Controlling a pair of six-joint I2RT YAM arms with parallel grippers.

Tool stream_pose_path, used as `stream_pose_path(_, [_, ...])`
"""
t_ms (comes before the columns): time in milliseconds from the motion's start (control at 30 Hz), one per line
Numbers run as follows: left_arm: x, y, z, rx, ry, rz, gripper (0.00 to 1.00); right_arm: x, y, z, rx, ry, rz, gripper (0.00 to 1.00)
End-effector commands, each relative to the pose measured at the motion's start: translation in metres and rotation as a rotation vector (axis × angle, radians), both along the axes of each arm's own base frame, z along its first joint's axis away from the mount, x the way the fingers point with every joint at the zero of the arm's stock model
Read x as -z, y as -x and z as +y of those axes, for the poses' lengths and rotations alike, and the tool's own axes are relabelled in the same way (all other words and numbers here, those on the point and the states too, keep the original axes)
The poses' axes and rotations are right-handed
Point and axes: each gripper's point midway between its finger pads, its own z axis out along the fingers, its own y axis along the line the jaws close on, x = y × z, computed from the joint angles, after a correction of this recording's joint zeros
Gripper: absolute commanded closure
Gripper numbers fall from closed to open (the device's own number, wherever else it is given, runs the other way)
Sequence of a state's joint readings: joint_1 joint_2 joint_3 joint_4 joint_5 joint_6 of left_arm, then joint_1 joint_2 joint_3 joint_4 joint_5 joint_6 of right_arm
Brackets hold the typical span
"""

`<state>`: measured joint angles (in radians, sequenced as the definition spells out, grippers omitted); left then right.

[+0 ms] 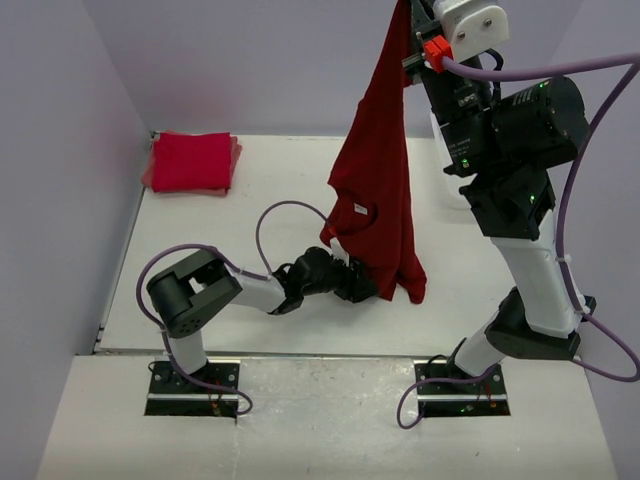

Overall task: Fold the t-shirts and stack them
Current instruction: Flatten out the tshirt

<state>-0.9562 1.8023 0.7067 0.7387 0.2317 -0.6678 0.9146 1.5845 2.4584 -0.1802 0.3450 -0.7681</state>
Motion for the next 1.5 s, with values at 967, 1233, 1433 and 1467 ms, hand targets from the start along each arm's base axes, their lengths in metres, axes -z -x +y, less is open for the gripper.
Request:
stream_pose_path(967, [-0.038,-0.024,-0.031,-0.017,0.057,-0.091,1.0,-0.007,0.001,-0.012,0.011,-0.028,-0.021,1.0])
stream_pose_path(1233, [-0.131,-0.015,0.065,-0.25,-0.029,-0.208,1.0,0.008,-0.03,-0.032,0.102,-0.04,0.04,1.0])
stream_pose_path(1433, [-0.212,-0.011,0.173,-0.527,-0.114,-0.342,1.0,0.016,-0.046,-0.056,0.19,-0.074,0.086,1.0])
stream_pose_path(1467, [-0.23,-0.008,0.186,-0.549,-0.126,-0.355,1.0,0.016,-0.046,-0.058,0.198,-0.078,0.089,1.0])
